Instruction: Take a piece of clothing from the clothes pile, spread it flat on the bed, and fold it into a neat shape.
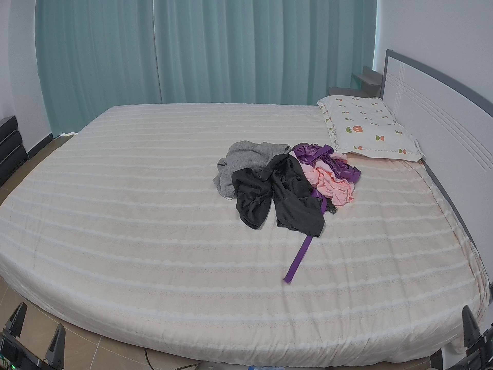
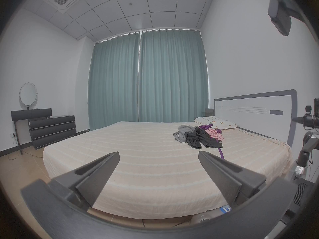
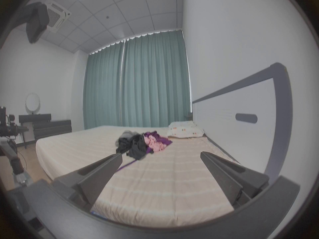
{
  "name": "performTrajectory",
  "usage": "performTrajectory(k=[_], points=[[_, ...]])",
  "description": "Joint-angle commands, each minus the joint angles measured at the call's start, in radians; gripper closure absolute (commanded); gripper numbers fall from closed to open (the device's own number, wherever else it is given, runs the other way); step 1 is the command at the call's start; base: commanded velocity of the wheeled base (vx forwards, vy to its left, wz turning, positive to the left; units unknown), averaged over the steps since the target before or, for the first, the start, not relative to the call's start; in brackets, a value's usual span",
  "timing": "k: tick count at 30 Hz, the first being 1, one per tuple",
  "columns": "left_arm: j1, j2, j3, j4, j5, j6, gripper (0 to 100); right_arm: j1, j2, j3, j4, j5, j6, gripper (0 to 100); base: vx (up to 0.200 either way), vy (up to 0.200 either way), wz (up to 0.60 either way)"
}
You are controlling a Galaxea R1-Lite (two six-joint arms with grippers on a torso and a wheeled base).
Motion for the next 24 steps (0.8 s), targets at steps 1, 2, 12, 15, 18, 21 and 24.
performTrajectory(k=[1,2,12,15,18,21,24], points=[[0.0,-0.012,0.017,0.0,0.0,0.0,0,-0.008,0.086,-0.19,0.008,0.013,0.045,0,0.0,0.0,0.0],[0.0,-0.012,0.017,0.0,0.0,0.0,0,-0.008,0.086,-0.19,0.008,0.013,0.045,0,0.0,0.0,0.0],[0.0,-0.012,0.017,0.0,0.0,0.0,0,0.011,0.522,-0.198,0.018,0.231,0.005,0,0.0,0.0,0.0],[0.0,-0.012,0.017,0.0,0.0,0.0,0,0.019,0.736,-0.272,-0.047,0.256,0.009,0,0.0,0.0,0.0],[0.0,-0.012,0.017,0.0,0.0,0.0,0,0.031,0.893,-0.299,-0.093,0.262,0.016,0,0.0,0.0,0.0],[0.0,-0.012,0.017,0.0,0.0,0.0,0,0.065,1.117,-0.324,-0.209,0.262,0.019,0,0.0,0.0,0.0],[0.0,-0.012,0.017,0.0,0.0,0.0,0,0.078,1.213,-0.338,-0.285,0.259,0.02,0,0.0,0.0,0.0]])
